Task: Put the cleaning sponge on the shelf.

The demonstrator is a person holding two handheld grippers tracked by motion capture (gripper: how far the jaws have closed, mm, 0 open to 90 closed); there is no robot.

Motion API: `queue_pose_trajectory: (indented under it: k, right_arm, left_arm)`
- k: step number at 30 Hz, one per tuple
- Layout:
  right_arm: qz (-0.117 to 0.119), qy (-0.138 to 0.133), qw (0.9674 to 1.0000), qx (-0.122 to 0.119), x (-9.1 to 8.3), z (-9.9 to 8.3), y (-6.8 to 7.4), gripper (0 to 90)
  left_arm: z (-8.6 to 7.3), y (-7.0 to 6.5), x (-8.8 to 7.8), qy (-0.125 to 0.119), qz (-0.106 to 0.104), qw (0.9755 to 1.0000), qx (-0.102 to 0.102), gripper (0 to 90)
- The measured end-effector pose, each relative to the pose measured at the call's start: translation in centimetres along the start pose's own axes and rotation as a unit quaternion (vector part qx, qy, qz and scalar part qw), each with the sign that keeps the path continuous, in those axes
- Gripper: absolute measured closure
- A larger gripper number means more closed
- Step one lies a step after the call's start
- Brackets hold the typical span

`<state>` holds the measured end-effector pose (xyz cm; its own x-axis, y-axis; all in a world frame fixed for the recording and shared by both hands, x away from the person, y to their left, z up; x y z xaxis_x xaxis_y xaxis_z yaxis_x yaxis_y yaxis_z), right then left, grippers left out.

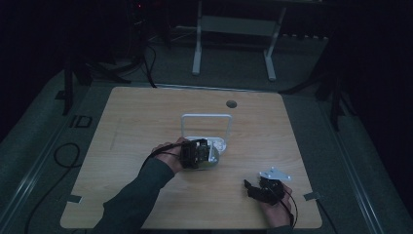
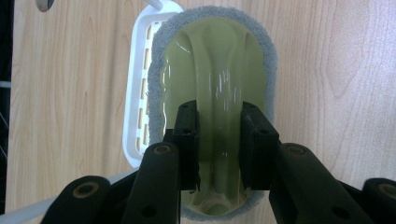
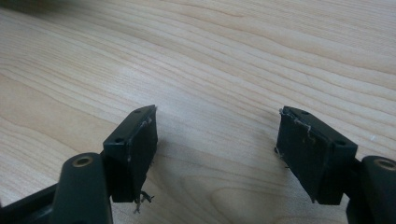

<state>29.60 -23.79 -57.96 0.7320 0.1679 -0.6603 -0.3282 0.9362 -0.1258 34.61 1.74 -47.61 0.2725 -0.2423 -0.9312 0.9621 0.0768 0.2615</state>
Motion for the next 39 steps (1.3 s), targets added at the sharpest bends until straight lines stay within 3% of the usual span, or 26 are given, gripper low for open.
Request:
queue_pose_trajectory:
  k: [16, 39]
  right_arm:
    - [0.0, 0.0, 1.0, 0.0, 0.0, 0.0, 0.0, 28.4]
    - [0.0, 0.0, 1.0, -0.001, 0.0, 0.0, 0.0, 28.4]
  left_arm:
    - [0.8, 0.8, -0.2, -0.004, 0.014, 0.9996, 0.024, 71.5]
    - [0.4, 2.0, 0.7, -0.009, 0.015, 0.9993, 0.033, 71.5]
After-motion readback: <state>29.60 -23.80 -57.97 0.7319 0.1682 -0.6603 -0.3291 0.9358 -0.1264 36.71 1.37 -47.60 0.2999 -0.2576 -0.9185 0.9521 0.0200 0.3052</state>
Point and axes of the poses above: each handheld gripper's, and its own axes: x roughly forward along the jaws, z roughly out of its top, y roughly to its left, the point moved 3 cm from there along x, roughly forward along the jaws, and after that the axes turned 10 degrees about -z, right-handed, at the moved point
